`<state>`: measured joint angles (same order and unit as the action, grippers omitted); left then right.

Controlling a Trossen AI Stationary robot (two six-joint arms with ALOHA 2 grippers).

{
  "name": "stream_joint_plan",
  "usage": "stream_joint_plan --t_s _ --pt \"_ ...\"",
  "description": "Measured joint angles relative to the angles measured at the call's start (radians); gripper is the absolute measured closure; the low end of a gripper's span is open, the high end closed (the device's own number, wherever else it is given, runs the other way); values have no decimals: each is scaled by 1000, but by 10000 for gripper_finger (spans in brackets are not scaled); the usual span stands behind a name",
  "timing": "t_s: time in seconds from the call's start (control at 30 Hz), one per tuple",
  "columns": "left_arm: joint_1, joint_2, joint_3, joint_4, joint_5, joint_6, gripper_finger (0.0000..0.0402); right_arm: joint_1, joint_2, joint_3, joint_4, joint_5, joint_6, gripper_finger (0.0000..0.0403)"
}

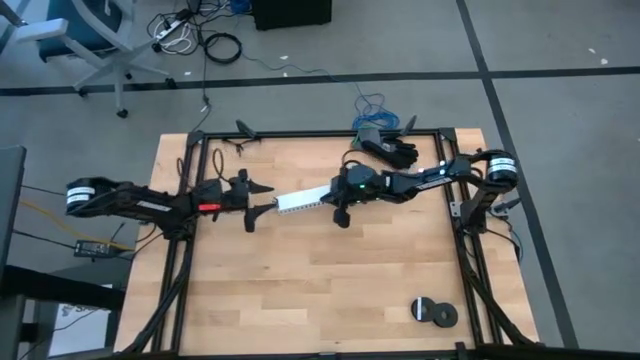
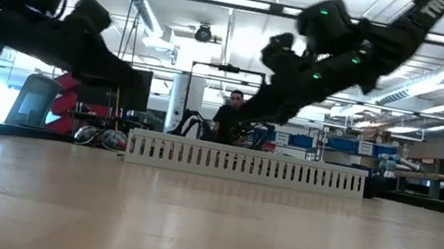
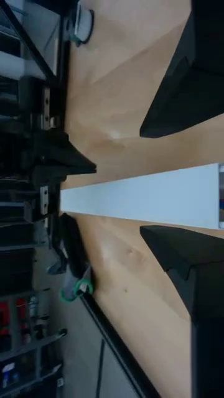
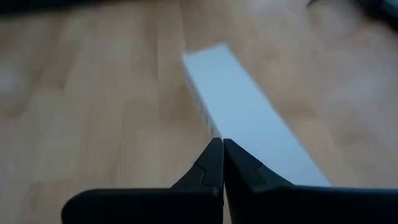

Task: Ziptie cables
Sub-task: Return to Home Position

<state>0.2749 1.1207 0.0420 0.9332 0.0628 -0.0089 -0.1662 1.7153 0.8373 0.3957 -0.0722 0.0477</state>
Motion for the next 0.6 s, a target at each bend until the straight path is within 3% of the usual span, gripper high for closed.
stream_joint_plan --t_s 0.33,0.6 --pt "1 -122 -34 -1 -17 -13 155 -103 -271 -343 267 -87 88 403" --pt "1 -192 -35 -25 -35 6 156 -165 -492 -567 428 -77 134 403"
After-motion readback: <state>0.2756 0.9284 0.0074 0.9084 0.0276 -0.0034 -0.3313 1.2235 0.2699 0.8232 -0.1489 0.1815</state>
